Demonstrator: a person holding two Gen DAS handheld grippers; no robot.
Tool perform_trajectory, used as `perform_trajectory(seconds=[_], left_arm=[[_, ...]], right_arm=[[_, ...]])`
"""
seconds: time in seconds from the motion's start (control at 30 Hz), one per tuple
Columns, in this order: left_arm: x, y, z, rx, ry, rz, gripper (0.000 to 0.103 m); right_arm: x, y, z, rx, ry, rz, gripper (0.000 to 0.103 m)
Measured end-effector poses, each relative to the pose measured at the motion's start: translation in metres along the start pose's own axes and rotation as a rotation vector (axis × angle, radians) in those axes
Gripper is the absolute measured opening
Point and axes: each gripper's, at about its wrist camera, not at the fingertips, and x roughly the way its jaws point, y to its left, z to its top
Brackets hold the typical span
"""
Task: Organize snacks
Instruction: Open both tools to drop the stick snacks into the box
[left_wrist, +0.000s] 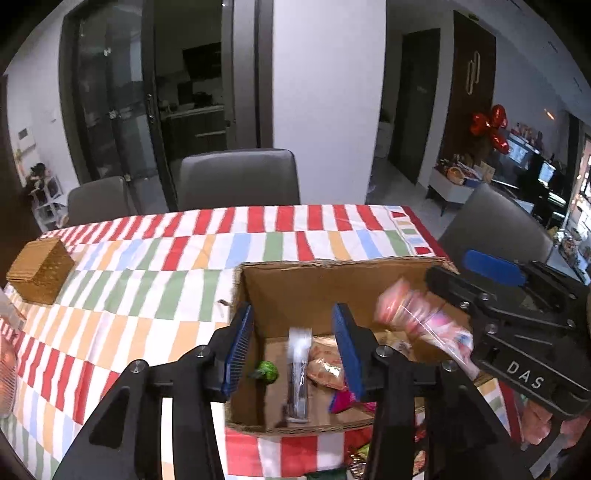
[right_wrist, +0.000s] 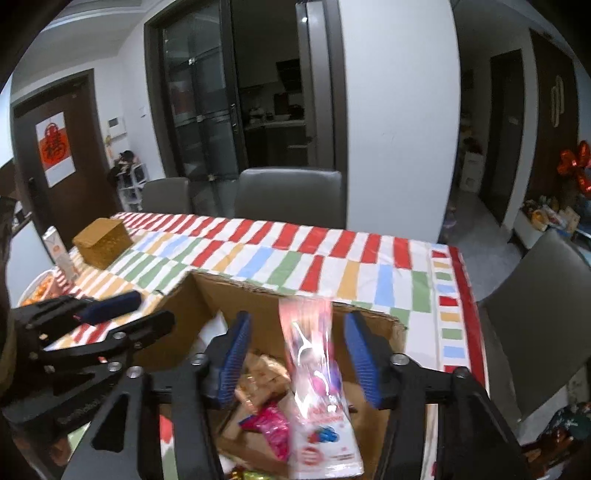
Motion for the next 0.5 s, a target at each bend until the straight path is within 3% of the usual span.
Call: perform_trajectory(seconds=[0.1, 0.5], left_arm=[[-0.008, 0.002, -0.007, -0.010, -0.004, 0.010, 0.048], [-0.061, -0.013, -0.043, 0.018, -0.067, 0.004, 0.054]], right_arm=[[-0.006, 0.001, -0.004, -0.015, -0.013, -0.011, 0.054], [-0.058, 0.006, -0.037, 0.000, -0.064, 0.088, 0.054]])
